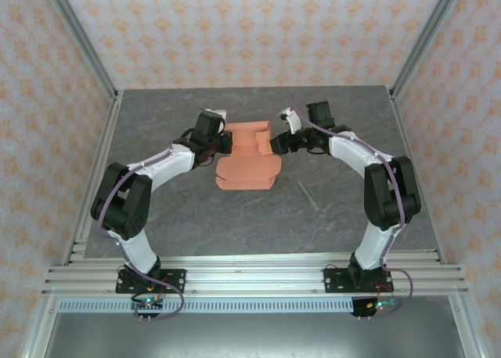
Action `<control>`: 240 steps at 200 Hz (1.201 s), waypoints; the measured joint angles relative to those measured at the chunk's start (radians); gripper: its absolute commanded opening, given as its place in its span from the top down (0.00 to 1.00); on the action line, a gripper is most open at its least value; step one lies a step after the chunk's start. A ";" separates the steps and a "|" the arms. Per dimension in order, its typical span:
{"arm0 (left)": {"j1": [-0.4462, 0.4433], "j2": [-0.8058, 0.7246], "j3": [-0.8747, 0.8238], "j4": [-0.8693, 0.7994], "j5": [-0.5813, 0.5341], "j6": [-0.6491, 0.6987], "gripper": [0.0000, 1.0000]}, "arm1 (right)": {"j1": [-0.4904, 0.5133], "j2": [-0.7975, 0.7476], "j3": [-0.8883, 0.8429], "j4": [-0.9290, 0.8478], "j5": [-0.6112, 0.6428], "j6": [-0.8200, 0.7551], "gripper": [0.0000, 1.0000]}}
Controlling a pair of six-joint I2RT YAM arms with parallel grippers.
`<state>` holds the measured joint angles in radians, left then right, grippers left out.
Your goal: Fold the paper box
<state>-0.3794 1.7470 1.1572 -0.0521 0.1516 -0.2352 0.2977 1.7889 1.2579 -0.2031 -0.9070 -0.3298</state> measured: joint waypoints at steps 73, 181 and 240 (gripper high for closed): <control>-0.007 0.000 0.007 -0.012 0.006 0.000 1.00 | 0.049 -0.055 -0.048 0.076 0.112 -0.001 0.52; -0.007 0.000 0.007 -0.030 -0.002 -0.004 1.00 | 0.202 -0.057 -0.078 0.184 0.632 0.078 0.74; -0.015 0.000 0.020 -0.035 0.002 -0.022 1.00 | 0.291 -0.056 -0.082 0.204 0.962 0.259 0.84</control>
<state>-0.3946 1.7470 1.1774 -0.0868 0.1535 -0.2573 0.5892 1.7325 1.1759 0.0010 0.0551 -0.0708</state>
